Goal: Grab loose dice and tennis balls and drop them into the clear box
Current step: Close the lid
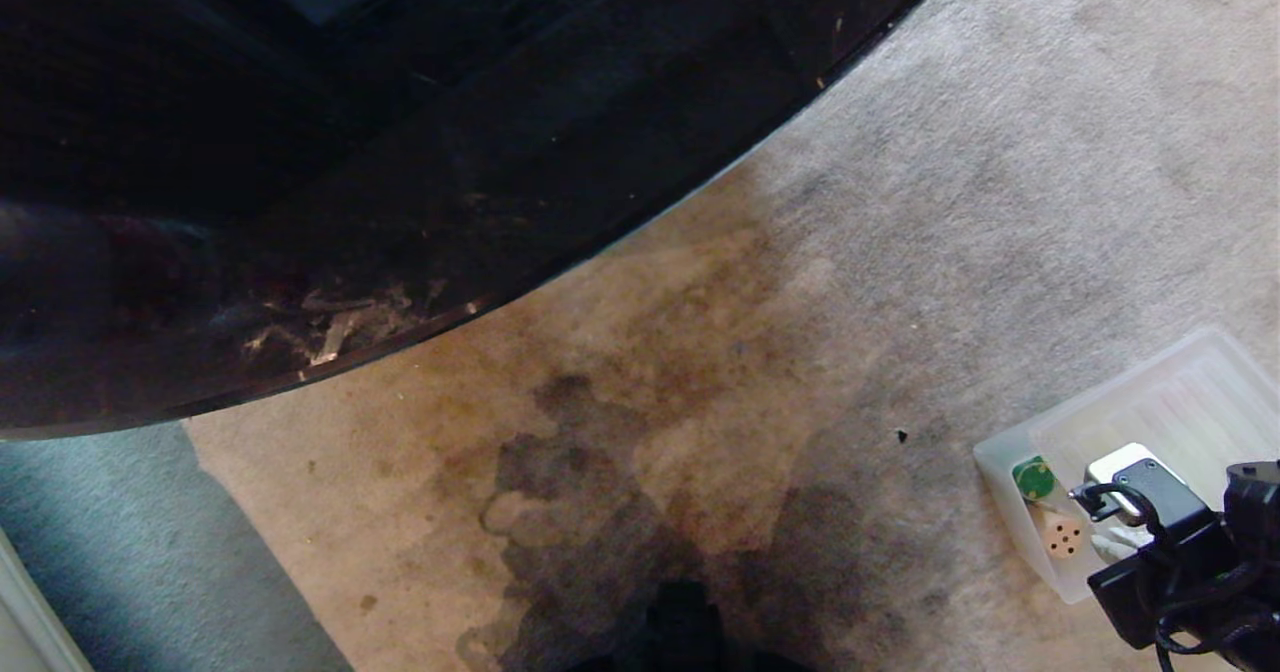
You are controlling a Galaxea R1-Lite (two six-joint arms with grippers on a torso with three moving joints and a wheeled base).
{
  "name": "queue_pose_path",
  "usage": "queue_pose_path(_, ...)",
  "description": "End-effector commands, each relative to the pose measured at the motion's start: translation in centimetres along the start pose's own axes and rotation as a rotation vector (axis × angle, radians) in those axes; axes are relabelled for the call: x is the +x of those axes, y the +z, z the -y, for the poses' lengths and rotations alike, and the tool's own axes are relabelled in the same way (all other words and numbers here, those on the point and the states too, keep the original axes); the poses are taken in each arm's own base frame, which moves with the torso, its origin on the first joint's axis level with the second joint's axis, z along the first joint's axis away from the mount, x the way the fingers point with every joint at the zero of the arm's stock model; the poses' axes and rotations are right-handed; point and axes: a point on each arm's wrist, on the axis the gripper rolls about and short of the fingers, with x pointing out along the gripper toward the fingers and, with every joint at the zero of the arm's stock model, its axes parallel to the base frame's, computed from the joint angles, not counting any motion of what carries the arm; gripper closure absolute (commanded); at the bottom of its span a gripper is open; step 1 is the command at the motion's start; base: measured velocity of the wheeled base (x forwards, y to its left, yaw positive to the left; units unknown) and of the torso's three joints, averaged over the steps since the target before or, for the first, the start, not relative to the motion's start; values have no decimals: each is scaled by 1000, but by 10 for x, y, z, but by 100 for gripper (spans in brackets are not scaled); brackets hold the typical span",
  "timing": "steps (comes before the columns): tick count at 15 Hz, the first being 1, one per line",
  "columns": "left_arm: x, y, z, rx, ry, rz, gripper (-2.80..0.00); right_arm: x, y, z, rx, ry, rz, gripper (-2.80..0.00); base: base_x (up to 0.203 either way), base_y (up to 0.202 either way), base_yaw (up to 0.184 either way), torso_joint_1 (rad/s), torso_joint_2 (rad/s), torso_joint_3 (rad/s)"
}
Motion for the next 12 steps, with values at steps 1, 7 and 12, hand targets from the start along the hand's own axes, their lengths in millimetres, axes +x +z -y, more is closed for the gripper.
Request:
queue_pose_path(1, 0, 0, 0, 0, 0, 0, 0, 6, -2, -3, -9, 12, -34, 0, 0, 0, 0, 0, 0, 0)
queue_pose_path(7, 0, 0, 0, 0, 0, 0, 0, 27, -8, -13, -25, 46, -97, 0, 0, 0, 0, 0, 0, 0)
queue_pose_path(12, 0, 0, 0, 0, 0, 0, 0, 42, -13, -21, -30, 56, -113, 0, 0, 0, 0, 0, 0, 0)
